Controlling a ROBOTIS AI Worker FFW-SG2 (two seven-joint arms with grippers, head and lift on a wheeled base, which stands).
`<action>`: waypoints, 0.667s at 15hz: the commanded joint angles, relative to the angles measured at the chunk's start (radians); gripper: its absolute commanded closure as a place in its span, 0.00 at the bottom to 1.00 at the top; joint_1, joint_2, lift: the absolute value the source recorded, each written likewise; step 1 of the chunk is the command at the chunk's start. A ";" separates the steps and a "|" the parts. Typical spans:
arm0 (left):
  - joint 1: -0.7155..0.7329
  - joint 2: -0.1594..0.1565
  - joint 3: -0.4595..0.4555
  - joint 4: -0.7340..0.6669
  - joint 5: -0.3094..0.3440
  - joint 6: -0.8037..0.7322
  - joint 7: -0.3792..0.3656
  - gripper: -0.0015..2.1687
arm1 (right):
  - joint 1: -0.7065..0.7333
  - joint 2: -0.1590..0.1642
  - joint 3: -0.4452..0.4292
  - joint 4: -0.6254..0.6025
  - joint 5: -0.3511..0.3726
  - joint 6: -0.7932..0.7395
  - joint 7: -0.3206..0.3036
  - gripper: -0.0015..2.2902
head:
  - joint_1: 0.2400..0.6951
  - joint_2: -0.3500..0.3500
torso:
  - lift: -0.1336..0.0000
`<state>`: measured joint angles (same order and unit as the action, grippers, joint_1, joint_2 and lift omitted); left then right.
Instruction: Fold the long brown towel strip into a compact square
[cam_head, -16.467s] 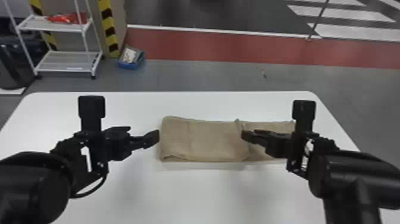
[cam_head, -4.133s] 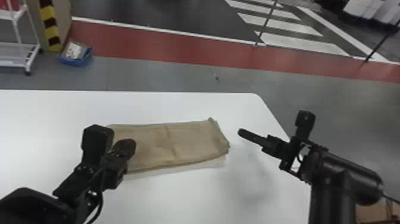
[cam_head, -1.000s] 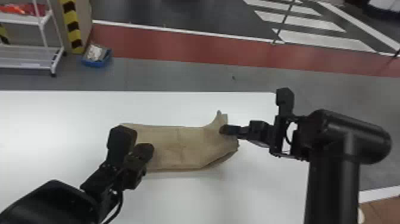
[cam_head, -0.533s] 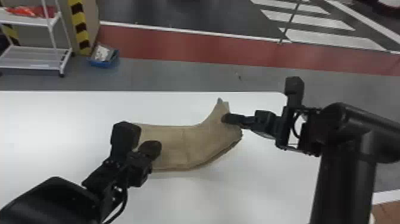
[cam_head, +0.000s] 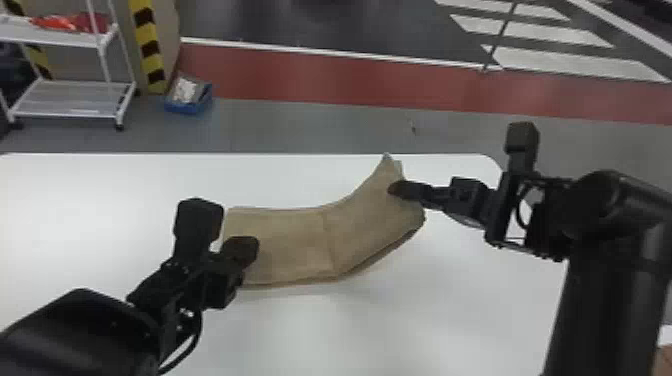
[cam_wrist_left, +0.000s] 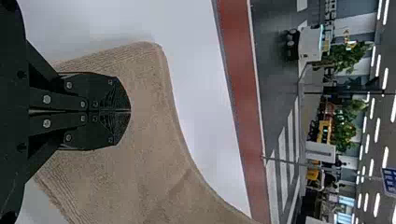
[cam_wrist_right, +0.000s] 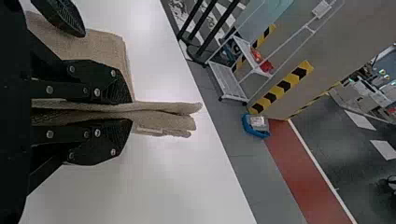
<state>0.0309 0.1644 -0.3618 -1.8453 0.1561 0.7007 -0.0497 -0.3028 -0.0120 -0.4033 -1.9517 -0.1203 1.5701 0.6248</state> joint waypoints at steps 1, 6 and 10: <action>-0.017 -0.006 -0.009 0.060 -0.015 -0.017 -0.007 0.97 | 0.001 0.004 -0.005 -0.001 -0.032 0.002 0.000 0.42 | 1.00 0.22 | 0.07; -0.028 -0.008 -0.019 0.084 -0.018 -0.017 -0.021 0.97 | 0.002 0.013 -0.003 -0.019 -0.081 0.002 -0.002 0.42 | 1.00 0.24 | 0.07; -0.029 -0.009 -0.051 0.084 -0.013 -0.017 -0.024 0.97 | -0.012 0.013 0.024 -0.036 -0.079 0.002 -0.011 0.42 | 1.00 0.24 | 0.07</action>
<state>0.0008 0.1549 -0.4038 -1.7602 0.1392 0.6825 -0.0726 -0.3083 0.0000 -0.3871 -1.9863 -0.2006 1.5701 0.6145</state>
